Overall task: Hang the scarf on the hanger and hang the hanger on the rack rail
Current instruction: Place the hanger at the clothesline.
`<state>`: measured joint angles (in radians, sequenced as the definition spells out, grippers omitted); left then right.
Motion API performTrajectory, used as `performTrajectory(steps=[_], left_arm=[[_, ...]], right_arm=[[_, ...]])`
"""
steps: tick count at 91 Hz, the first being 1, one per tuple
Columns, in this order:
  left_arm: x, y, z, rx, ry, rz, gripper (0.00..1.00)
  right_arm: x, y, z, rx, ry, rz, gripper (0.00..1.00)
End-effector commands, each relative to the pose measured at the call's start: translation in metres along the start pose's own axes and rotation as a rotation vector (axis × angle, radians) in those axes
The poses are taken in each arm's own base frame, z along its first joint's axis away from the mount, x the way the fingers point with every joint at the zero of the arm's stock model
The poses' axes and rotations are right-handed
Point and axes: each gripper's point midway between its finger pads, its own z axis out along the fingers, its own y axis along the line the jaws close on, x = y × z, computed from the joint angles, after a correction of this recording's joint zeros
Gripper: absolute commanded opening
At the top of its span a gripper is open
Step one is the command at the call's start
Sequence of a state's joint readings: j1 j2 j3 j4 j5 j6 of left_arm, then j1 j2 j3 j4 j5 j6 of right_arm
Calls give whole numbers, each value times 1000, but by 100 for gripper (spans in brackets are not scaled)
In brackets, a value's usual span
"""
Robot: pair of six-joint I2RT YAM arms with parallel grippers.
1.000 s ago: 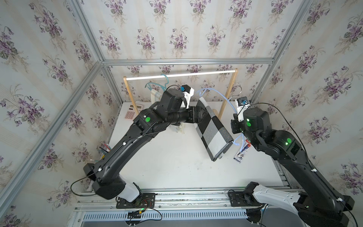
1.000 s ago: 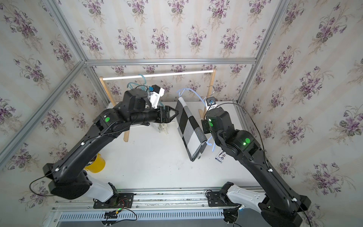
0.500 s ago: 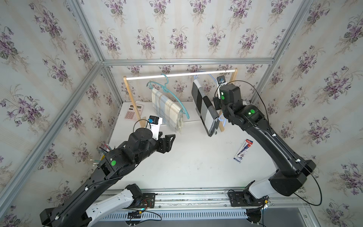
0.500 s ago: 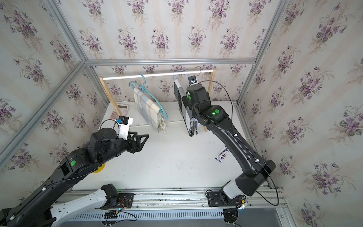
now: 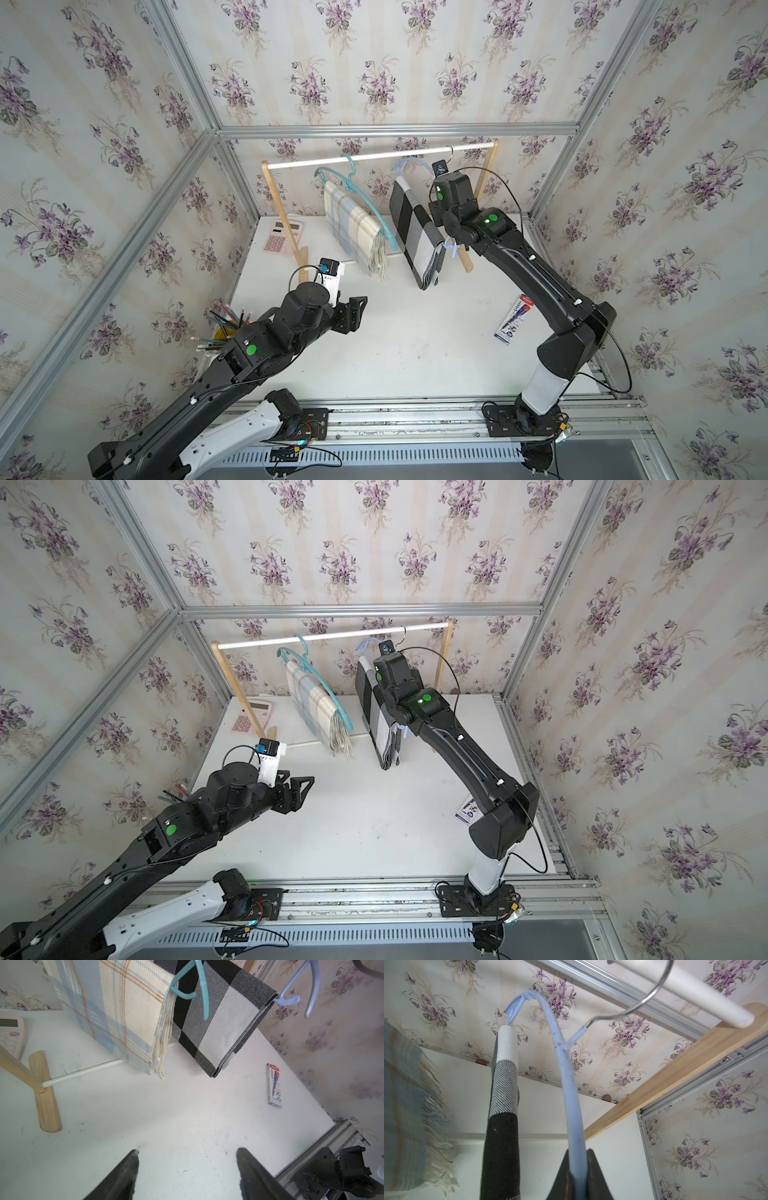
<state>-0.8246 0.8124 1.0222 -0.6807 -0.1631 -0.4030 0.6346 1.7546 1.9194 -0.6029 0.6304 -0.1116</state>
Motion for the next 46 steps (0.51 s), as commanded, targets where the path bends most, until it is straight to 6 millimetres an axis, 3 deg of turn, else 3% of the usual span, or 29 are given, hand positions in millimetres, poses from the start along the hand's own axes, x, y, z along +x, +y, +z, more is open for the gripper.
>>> performTrajectory(steps=[1, 33, 46], left_arm=[[-4, -3, 2, 14, -20, -13, 76], [9, 0, 12, 7, 8, -44, 76], [11, 0, 14, 10, 17, -49, 76]], right_arm=[[-12, -1, 0, 0, -57, 63, 0], [10, 11, 6, -48, -14, 59, 0], [17, 14, 6, -65, -5, 71, 31]])
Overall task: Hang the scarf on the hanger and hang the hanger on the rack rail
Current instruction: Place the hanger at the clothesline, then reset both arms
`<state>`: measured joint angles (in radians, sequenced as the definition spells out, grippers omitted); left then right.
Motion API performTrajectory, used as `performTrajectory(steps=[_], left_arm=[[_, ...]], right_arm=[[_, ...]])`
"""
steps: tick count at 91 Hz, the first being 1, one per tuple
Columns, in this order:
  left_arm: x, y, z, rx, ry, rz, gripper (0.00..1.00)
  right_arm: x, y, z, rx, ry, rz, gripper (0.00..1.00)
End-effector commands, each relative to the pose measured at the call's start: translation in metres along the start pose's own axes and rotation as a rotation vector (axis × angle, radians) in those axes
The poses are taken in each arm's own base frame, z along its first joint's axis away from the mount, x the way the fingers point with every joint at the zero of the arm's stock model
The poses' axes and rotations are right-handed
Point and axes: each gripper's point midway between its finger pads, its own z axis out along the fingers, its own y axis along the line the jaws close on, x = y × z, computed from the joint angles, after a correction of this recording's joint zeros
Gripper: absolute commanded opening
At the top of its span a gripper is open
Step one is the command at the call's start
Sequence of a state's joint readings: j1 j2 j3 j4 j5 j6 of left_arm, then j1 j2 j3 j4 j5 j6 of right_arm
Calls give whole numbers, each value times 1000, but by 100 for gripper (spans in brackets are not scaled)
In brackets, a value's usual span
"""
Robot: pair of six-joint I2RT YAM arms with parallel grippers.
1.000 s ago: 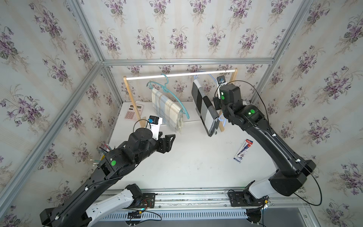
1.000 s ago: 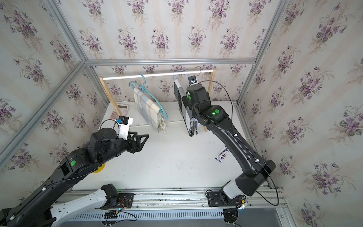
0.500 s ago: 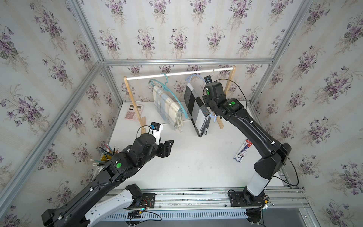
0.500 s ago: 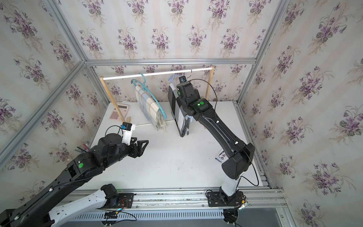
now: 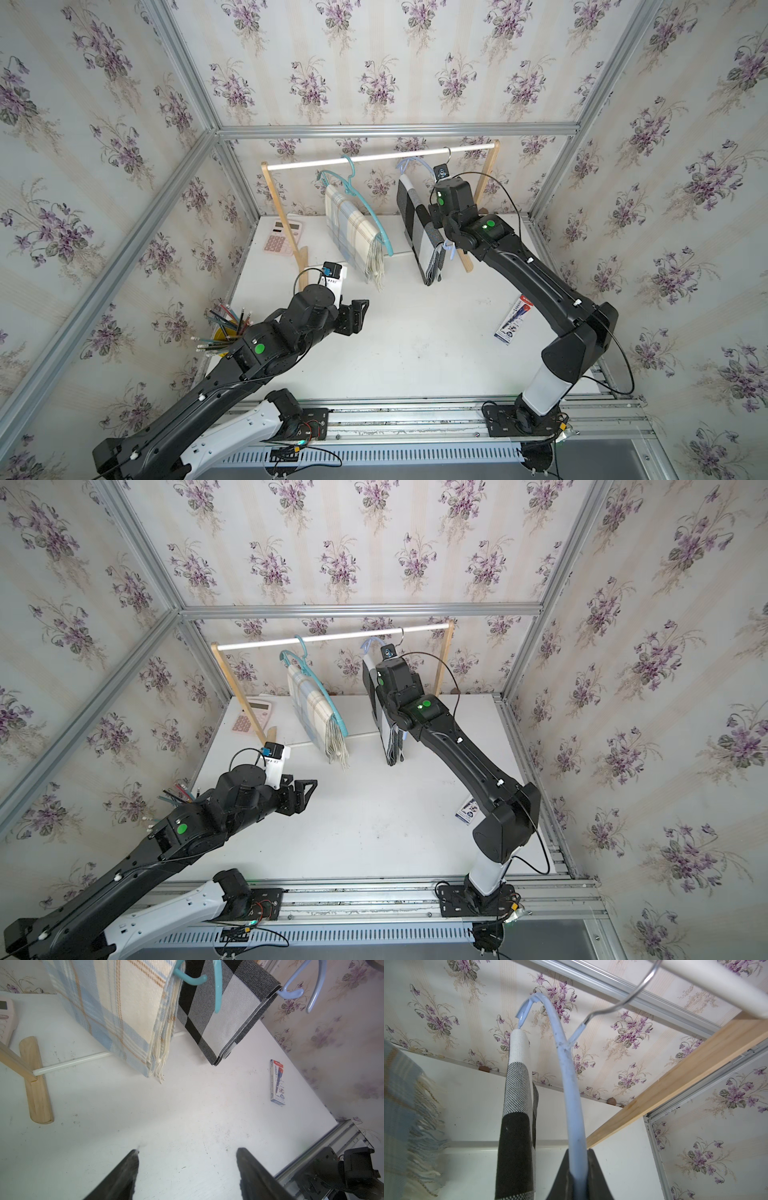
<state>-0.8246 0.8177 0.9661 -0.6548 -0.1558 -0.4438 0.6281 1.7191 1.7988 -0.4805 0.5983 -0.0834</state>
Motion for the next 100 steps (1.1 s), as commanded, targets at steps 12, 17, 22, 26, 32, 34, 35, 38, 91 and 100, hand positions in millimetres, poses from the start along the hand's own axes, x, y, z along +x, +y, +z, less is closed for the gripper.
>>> performTrajectory(steps=[12, 17, 22, 26, 32, 34, 35, 38, 91, 100], left_arm=[[-6, -5, 0, 23, -16, -16, 76], [-6, -5, 0, 23, -17, -16, 76], [-7, -5, -1, 22, -19, -16, 76], [-7, -5, -3, 19, -20, -18, 76], [-7, -4, -5, 16, -19, -20, 76], [-7, -3, -6, 14, -18, -20, 76], [-7, -3, -6, 13, -19, -21, 76], [-6, -2, -7, 9, -17, -23, 76], [-11, 129, -30, -699, -370, -7, 82], [-9, 149, -19, -816, -417, 40, 83]], right_arm=[[4, 9, -10, -85, 8, 52, 54], [-1, 9, -15, -106, -6, 72, 60], [-6, 9, -21, -131, -21, 91, 65], [-10, 8, -27, -145, -34, 107, 68], [-15, 4, -37, -163, -52, 133, 75], [-16, 2, -41, -167, -58, 142, 77], [-17, 1, -43, -170, -62, 146, 78], [-18, -3, -51, -180, -72, 162, 81], [151, -105, -138, 38, -510, 690, 100], [185, -115, -120, 198, -451, 683, 100]])
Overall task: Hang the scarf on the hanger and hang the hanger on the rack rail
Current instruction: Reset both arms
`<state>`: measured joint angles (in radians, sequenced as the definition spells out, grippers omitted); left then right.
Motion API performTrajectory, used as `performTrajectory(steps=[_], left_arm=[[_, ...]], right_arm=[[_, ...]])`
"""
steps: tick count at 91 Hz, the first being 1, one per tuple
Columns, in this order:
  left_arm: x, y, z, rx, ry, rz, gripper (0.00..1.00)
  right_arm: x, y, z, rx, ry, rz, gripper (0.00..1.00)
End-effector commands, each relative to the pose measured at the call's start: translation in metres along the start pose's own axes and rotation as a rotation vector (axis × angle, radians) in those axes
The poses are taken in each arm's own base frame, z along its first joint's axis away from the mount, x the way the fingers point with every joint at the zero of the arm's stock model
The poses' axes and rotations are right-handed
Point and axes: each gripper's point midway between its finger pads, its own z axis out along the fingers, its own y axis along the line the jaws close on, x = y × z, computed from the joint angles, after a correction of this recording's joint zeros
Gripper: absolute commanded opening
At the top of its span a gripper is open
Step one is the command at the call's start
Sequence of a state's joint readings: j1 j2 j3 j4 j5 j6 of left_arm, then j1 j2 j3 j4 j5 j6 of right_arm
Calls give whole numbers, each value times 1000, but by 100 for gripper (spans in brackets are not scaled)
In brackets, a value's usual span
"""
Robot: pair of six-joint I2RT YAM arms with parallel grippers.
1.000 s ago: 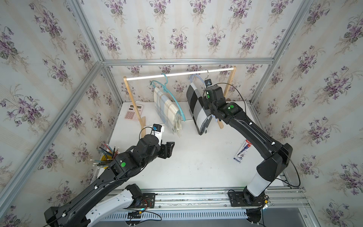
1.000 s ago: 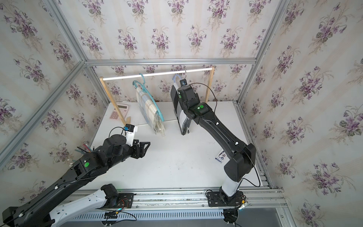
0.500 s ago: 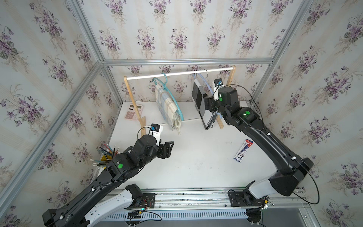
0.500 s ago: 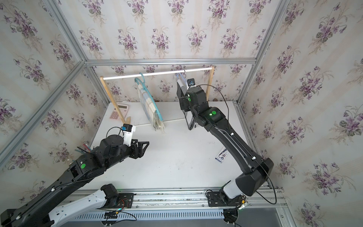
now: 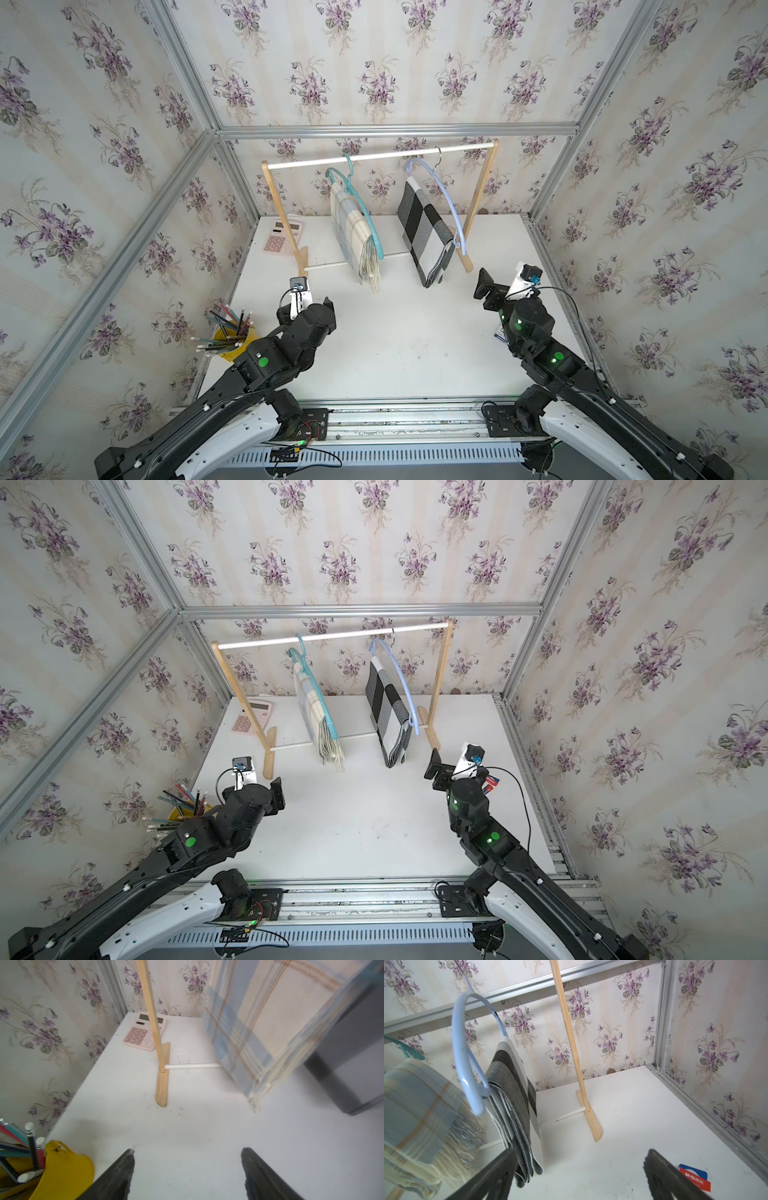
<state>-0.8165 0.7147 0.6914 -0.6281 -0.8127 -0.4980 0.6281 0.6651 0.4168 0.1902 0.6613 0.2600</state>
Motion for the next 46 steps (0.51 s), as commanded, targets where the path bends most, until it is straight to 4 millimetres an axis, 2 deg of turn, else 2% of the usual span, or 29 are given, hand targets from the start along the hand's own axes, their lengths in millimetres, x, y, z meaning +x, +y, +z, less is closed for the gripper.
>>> performTrajectory(steps=[1, 9, 15, 17, 23, 35, 46], left_arm=[[-33, 20, 14, -189, -207, -18, 83], [-29, 31, 37, -227, -203, -53, 83], [-26, 39, 58, -234, -221, -75, 83], [-27, 41, 63, -224, -232, -81, 83], [-24, 41, 85, -184, -249, -42, 83], [1, 47, 132, -177, -164, 99, 83], [14, 45, 161, -71, -146, 121, 85]], right_arm=[[-32, -25, 1, 158, -200, 122, 100], [-14, -37, 14, 242, -186, 71, 100], [-5, -32, 22, 174, -211, -6, 100], [-5, -36, 25, 160, -235, -30, 100], [9, -39, 35, 107, -222, -93, 100], [30, -51, 54, 46, -166, -194, 100], [43, -70, 61, 62, -141, -209, 100]])
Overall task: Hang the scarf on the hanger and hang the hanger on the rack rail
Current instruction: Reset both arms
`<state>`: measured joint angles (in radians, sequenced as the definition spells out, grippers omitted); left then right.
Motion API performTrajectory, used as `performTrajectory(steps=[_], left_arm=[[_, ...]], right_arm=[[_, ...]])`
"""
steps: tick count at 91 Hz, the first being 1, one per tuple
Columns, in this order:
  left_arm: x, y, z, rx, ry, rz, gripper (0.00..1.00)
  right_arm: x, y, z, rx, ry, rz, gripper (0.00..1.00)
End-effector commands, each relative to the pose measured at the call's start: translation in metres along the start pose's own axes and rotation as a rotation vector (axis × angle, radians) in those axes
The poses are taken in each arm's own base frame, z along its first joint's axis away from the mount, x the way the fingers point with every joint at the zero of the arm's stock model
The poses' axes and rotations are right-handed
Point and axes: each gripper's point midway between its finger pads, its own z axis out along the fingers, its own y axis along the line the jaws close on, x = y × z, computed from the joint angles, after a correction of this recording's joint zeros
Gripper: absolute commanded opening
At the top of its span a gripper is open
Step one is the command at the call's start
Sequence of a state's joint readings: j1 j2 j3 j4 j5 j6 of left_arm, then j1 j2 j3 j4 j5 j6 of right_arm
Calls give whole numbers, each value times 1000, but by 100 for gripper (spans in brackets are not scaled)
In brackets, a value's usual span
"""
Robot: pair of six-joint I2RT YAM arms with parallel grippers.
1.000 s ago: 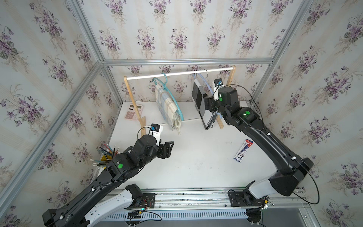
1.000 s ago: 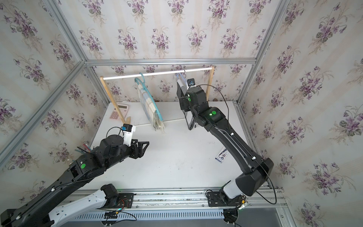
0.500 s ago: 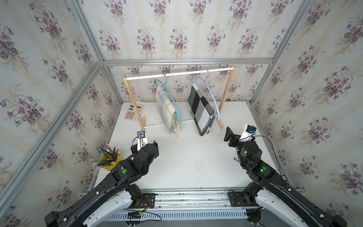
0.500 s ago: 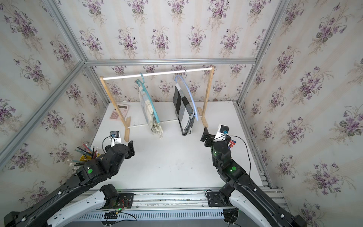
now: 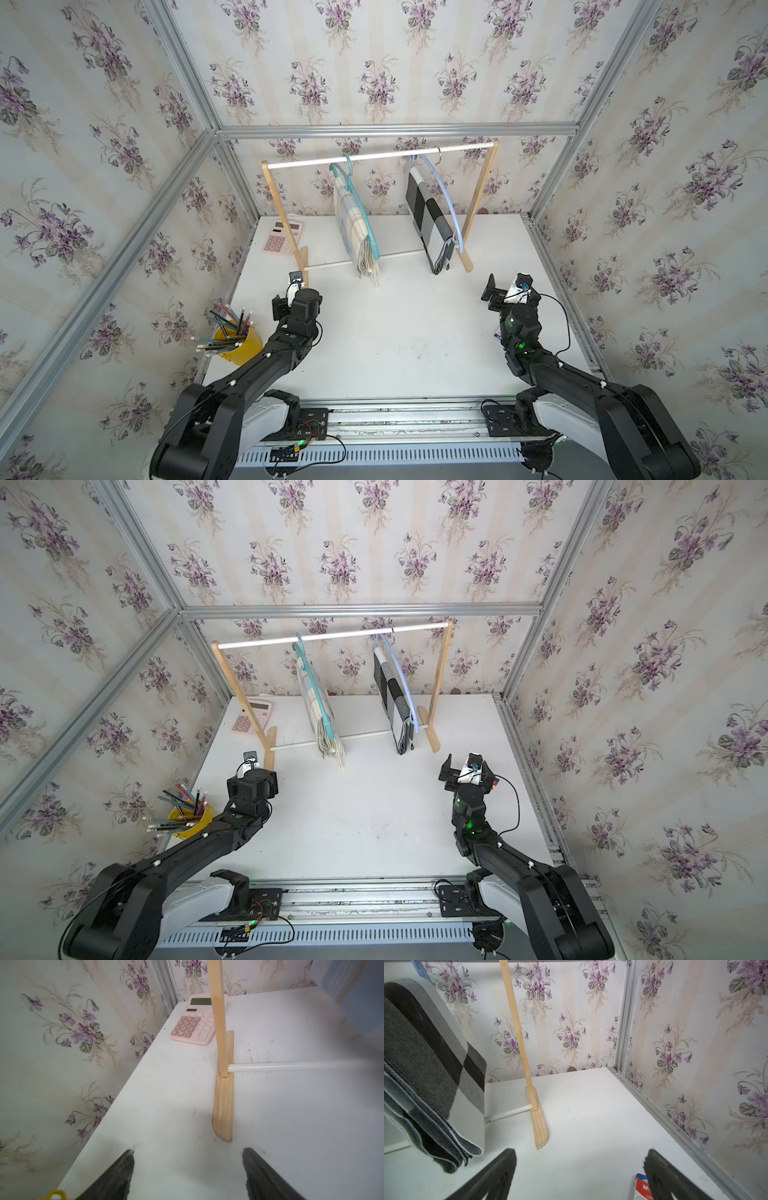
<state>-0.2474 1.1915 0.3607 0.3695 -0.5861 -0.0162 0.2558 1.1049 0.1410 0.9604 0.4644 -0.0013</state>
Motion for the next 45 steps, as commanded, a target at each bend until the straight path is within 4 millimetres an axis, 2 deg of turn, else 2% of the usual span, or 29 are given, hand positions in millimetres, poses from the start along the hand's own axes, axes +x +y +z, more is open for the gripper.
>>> performTrajectory(steps=[1, 7, 17, 24, 29, 36, 45], left_arm=[[-37, -21, 13, 176, -164, -6, 85], [-42, -26, 19, 255, -187, -38, 85], [-45, -14, 29, 226, -202, -93, 85], [-39, -15, 32, 252, -208, -124, 85], [-31, -21, 34, 277, -211, -113, 85], [-25, -27, 41, 291, -206, -104, 85], [-24, -30, 50, 285, -193, -95, 85]], right_arm=[[-17, 8, 5, -97, -98, -5, 100], [-5, 10, 11, -99, -77, -17, 100], [1, 11, 9, -112, -132, -37, 100], [10, 4, 5, -93, -144, -13, 100], [5, 0, 1, -84, -188, -12, 100], [16, 6, 11, -103, -106, -20, 100], [15, 1, 21, -59, -104, -14, 100]])
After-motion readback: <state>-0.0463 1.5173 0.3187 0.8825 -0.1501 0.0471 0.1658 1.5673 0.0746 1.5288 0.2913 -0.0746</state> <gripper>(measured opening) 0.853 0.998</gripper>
